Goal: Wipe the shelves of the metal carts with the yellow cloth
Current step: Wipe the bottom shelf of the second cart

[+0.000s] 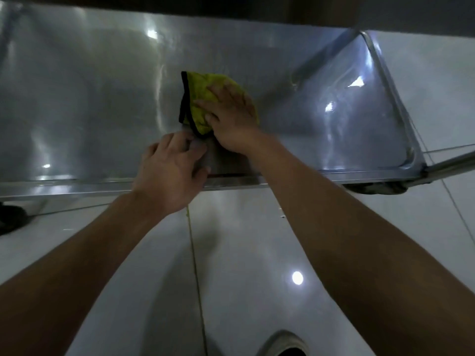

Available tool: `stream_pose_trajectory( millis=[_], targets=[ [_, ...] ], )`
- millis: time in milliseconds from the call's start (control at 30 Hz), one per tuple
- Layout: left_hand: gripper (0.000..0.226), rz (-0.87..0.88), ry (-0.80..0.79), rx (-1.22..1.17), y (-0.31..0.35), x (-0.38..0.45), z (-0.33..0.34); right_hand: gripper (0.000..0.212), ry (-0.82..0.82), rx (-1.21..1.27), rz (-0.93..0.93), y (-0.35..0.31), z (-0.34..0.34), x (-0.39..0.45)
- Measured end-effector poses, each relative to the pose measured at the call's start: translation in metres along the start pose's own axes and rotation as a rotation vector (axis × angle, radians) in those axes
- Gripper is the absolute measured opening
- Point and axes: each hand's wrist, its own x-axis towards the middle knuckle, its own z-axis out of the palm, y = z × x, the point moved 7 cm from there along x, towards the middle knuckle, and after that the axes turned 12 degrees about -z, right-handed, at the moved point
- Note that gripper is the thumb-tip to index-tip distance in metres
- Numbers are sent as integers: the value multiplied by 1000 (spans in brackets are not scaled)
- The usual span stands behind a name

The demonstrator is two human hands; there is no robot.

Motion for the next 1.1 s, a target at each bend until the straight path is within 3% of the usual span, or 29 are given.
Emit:
stream_pose_trajectory(
  millis=[267, 667, 767, 867, 1100],
  targets=[
    [55, -51, -61, 100, 0, 1, -2, 41, 36, 45, -44, 15, -10, -3],
    [48, 140, -136, 11, 157, 33, 30, 42, 206, -37, 356, 214, -61, -115],
    [62, 126, -175, 63, 169, 36, 43, 43, 215, -105, 478, 270, -81, -149],
    [91, 155, -224, 137, 172, 32, 53, 44, 236, -108, 589, 311, -96, -177],
    [85, 214, -192, 211, 182, 33, 63, 43, 263, -116, 563, 285, -84, -235]
  ],
)
